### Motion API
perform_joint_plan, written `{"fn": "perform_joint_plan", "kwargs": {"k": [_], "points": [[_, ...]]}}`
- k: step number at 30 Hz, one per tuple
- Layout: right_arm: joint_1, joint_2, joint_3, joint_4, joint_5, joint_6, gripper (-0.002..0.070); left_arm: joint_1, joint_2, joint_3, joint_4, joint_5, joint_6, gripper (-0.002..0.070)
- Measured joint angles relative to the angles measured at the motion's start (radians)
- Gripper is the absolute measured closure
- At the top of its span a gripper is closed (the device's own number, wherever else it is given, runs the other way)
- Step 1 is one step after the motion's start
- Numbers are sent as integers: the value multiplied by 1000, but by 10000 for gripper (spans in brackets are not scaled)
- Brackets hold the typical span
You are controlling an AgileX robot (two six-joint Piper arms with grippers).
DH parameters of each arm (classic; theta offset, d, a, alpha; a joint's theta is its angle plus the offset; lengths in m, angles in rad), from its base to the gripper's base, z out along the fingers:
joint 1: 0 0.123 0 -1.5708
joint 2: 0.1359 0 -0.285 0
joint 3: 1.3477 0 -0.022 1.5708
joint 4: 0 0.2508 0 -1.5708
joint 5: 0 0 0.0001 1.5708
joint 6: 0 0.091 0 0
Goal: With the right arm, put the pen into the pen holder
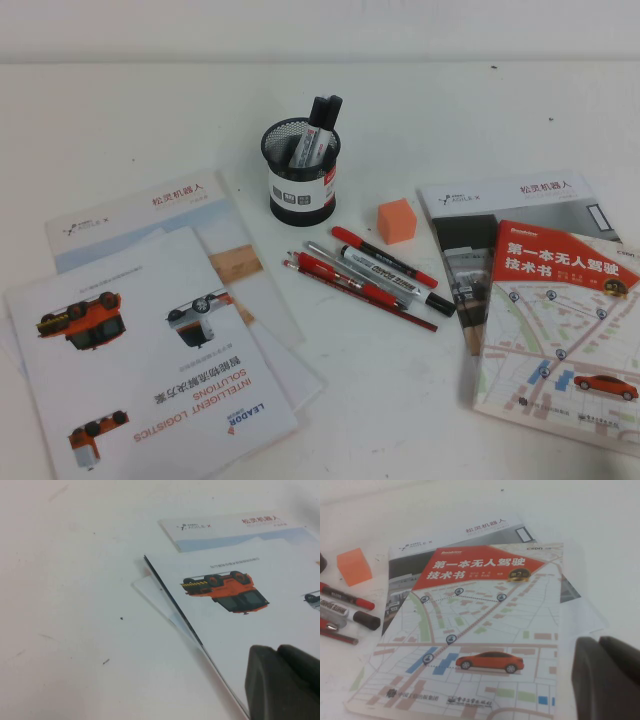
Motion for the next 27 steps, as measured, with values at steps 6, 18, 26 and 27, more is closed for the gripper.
{"fn": "perform_joint_plan", "kwargs": {"k": [6, 18, 26, 27], "points": [[0, 0, 0, 0, 0, 0, 696, 0, 0, 0, 0, 0, 0, 678], [0, 0, 0, 0, 0, 0, 696, 0, 0, 0, 0, 0, 0, 677], [0, 0, 0, -46, 0, 0, 696, 0, 0, 0, 0, 0, 0, 678], [0, 0, 0, -46, 0, 0, 696, 0, 0, 0, 0, 0, 0, 678]]}}
